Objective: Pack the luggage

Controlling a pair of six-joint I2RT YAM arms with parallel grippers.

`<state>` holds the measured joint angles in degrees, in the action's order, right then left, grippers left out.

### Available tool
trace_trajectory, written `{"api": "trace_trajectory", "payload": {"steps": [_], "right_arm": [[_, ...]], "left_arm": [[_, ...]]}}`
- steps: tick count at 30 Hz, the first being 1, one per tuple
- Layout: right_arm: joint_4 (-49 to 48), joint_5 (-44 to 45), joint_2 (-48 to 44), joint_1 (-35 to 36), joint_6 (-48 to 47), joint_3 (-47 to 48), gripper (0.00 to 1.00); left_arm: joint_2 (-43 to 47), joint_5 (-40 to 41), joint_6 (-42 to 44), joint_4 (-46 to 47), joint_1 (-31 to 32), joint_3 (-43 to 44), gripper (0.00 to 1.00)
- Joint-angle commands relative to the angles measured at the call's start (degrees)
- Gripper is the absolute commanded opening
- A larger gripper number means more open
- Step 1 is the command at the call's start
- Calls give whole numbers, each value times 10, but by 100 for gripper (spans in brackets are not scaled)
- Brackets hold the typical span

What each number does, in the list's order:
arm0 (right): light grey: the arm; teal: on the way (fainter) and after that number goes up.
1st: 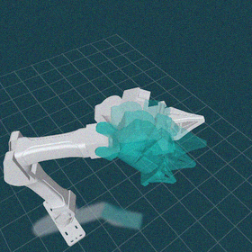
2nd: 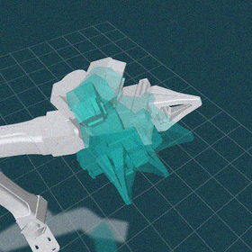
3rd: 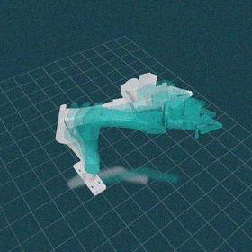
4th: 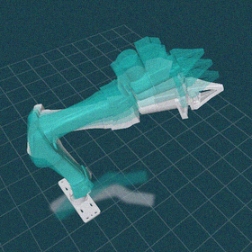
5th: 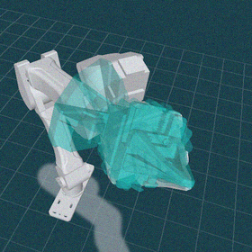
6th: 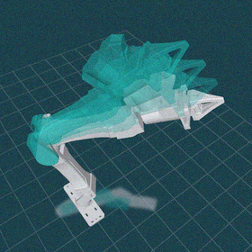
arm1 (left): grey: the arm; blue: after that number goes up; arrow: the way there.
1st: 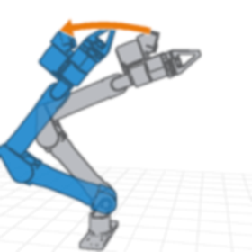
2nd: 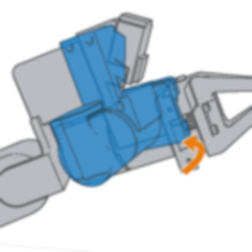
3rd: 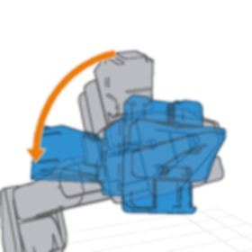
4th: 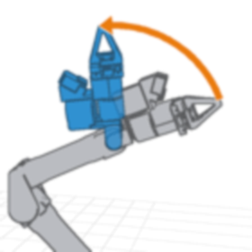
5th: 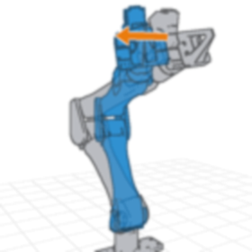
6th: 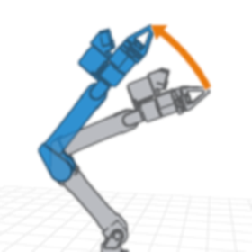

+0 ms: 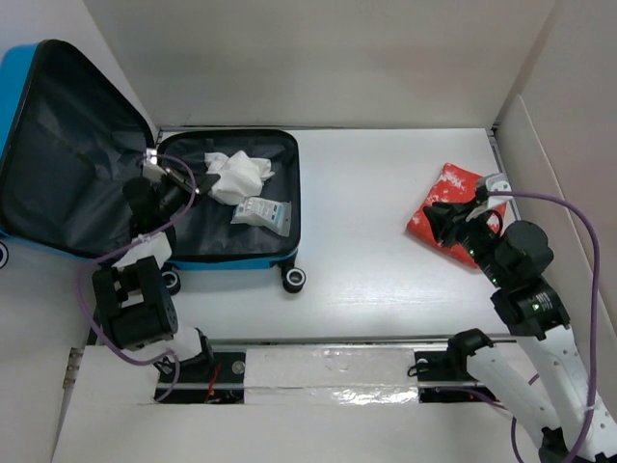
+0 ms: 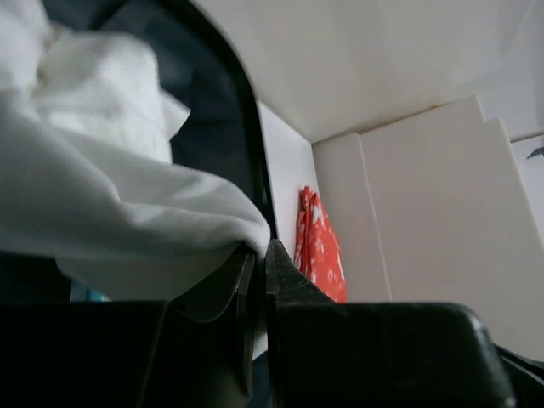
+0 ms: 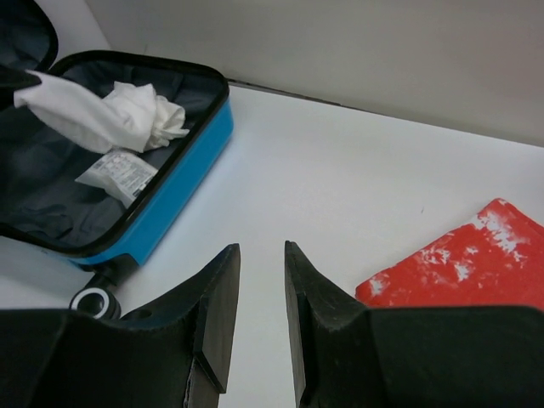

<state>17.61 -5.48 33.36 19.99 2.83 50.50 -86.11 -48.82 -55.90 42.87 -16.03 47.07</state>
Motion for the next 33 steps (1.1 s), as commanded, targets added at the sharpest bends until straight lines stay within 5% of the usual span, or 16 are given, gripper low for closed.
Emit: {"api": "trace_trajectory", "payload": {"steps": [1,7,11,12,15,17,19,22,24,26,29,33], "right_arm": [[-8,-25,-7,3,6,-14,33],[-6,-24,-25,8,13,-39,33],[-7,-19,-26,8,17,-54,33],[-9,-17,-23,8,19,-58,33],[-19,-6,-16,8,29,-77,25],[-34,18,-7,8,47,-94,5],[-45,52,0,8,61,-103,0],[-54,114,26,8,72,-103,3],[-68,148,49,8,78,-104,11],[-77,204,71,0,88,-102,23],[-100,226,123,-40,99,-104,46],[-138,183,196,-191,123,-117,63]], "left_arm": [[78,6,-10,118,-15,-96,0],[210,78,11,10,-107,-217,0],[305,158,75,-193,-153,-218,0],[333,177,89,-223,-153,-214,6],[359,216,129,-289,-160,-191,58],[363,207,136,-308,-160,-174,65],[368,178,134,-305,-160,-161,68],[379,191,142,-315,-118,-117,67],[386,196,155,-304,-81,-103,53],[383,235,176,-301,17,-73,42],[354,333,213,-300,192,-25,14],[274,386,234,-275,362,15,2]]}}
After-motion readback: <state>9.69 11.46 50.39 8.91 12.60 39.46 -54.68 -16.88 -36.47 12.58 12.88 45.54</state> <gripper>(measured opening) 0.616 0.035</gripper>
